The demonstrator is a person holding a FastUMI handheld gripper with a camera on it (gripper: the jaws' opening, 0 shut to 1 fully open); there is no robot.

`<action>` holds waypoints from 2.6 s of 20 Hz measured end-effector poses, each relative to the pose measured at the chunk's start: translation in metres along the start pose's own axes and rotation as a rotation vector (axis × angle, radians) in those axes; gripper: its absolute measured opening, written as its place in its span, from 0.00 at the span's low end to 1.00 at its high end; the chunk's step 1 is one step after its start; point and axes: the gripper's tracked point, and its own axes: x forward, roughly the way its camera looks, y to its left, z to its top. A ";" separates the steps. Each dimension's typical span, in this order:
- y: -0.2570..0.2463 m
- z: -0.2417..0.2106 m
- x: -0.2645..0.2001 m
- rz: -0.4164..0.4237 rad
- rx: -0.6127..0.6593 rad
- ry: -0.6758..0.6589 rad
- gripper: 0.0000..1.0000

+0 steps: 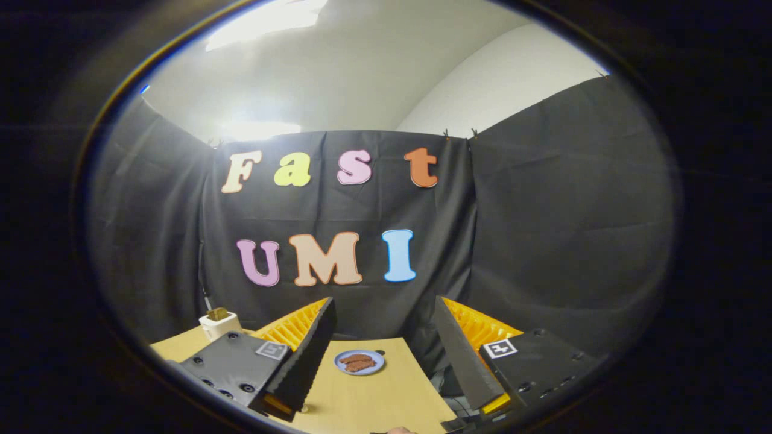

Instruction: Take the bottle from table, then pour the juice into the cup, finally place the bottle on the coaster

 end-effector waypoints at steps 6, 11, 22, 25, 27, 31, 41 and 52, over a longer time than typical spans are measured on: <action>0.008 -0.005 -0.005 0.008 -0.001 0.014 1.00; 0.029 -0.012 -0.005 0.021 0.015 0.025 1.00; 0.150 -0.083 0.009 0.180 0.056 0.090 1.00; 0.184 -0.112 0.009 0.244 0.072 0.118 1.00; 0.208 -0.132 0.007 0.290 0.079 0.139 1.00; 0.236 -0.181 0.007 0.332 0.035 0.194 1.00; 0.255 -0.312 0.018 0.309 -0.033 0.404 1.00; 0.255 -0.419 0.034 0.318 -0.113 0.589 1.00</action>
